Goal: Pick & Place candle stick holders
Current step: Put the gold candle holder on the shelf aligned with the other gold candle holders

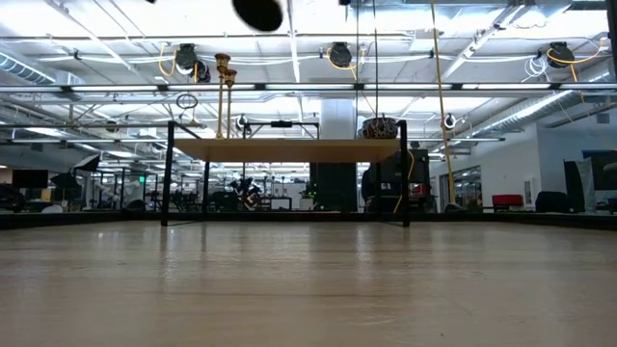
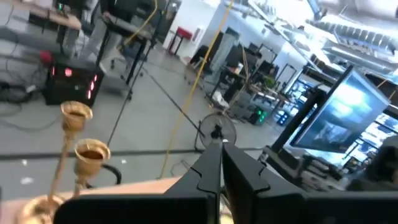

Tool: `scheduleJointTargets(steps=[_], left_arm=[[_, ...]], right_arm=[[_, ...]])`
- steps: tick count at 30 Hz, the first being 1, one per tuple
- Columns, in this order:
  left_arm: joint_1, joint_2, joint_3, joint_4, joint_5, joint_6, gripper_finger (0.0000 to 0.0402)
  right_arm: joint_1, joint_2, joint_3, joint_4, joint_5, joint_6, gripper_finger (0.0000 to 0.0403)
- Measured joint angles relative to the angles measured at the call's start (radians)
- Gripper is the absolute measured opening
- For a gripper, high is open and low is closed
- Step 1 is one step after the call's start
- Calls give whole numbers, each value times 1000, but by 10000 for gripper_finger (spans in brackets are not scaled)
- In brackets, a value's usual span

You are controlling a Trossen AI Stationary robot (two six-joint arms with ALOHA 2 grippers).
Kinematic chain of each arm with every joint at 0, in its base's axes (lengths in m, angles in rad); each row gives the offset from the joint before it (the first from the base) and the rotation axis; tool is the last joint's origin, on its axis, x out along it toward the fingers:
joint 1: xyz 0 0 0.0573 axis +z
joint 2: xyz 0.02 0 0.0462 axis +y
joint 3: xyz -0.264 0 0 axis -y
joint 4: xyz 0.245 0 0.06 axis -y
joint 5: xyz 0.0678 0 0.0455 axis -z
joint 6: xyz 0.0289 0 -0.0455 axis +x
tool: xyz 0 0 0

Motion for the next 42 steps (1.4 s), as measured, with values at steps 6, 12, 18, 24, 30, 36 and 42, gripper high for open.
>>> scheduleJointTargets(steps=[6, 12, 18, 24, 30, 36, 42], left_arm=[[0, -63, 0, -138, 0, 4, 7], [0, -74, 0, -324, 2, -124, 10], [0, -75, 0, -402, 36, -155, 4], [0, -84, 0, -406, 73, -155, 12], [0, -131, 0, -471, 72, -183, 5], [0, -161, 0, -499, 69, -224, 15], [-1, -159, 0, -498, 81, -225, 5]], right_arm=[[-58, 166, 166, -59, -26, -60, 1], [-133, 298, 315, -74, 14, -99, 1], [-158, 428, 480, -203, 32, -164, 1], [-131, 533, 613, -312, 55, -263, 1], [-119, 547, 623, -318, 134, -332, 0], [-125, 547, 623, -329, 137, -352, 0], [-129, 546, 623, -353, 165, -369, 0]])
